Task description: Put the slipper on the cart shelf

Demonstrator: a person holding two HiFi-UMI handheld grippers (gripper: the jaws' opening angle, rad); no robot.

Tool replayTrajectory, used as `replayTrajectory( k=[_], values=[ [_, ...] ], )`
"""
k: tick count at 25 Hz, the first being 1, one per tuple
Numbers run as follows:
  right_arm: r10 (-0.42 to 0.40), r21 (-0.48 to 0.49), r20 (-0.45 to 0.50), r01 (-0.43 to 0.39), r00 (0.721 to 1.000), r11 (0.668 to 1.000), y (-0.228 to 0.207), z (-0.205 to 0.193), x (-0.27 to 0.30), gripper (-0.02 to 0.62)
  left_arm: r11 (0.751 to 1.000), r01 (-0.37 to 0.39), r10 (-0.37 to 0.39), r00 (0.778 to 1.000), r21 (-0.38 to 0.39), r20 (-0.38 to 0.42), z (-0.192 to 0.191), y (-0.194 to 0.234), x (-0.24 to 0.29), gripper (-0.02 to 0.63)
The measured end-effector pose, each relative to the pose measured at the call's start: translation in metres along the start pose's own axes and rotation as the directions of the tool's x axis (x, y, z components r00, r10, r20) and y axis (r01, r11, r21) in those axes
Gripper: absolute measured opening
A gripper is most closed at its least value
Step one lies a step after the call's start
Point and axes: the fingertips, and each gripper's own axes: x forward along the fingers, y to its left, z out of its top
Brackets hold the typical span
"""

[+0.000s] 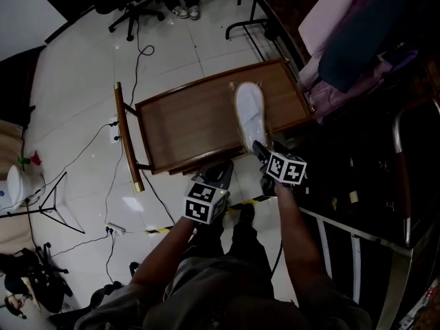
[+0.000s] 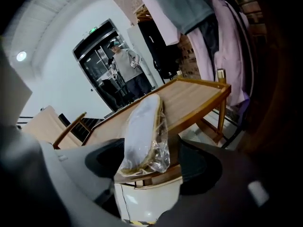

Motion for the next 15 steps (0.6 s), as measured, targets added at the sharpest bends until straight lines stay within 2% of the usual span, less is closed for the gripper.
replayTrajectory(
  k=[4,6,8,15],
  values=[
    [0.049,0.047,0.001,-0.049,0.999,0.998,0.002,-0.004,0.015,0.291,1.0,-0.002,0.002,1.0,-0.003,-0.013,-0.001,0.01,0.002,0.008],
    [0.082,0.05,0.007,-0.082,0.997,0.995,0.009,-0.003,0.017,0.201,1.0,0.0,0.0,1.0,0.0,-0.014,0.001,0.013,0.002,0.008],
    [0.085,0.045,0.017,-0.086,0.996,0.995,0.014,0.0,0.014,0.156,1.0,0.004,-0.004,1.0,-0.001,-0.013,0.002,0.013,0.001,0.008],
    [0.072,-0.057,0.084,-0.068,0.994,0.996,0.041,0.025,-0.025,0.06,0.999,0.042,-0.042,0.999,0.013,0.011,0.016,0.008,-0.01,0.008]
  ],
)
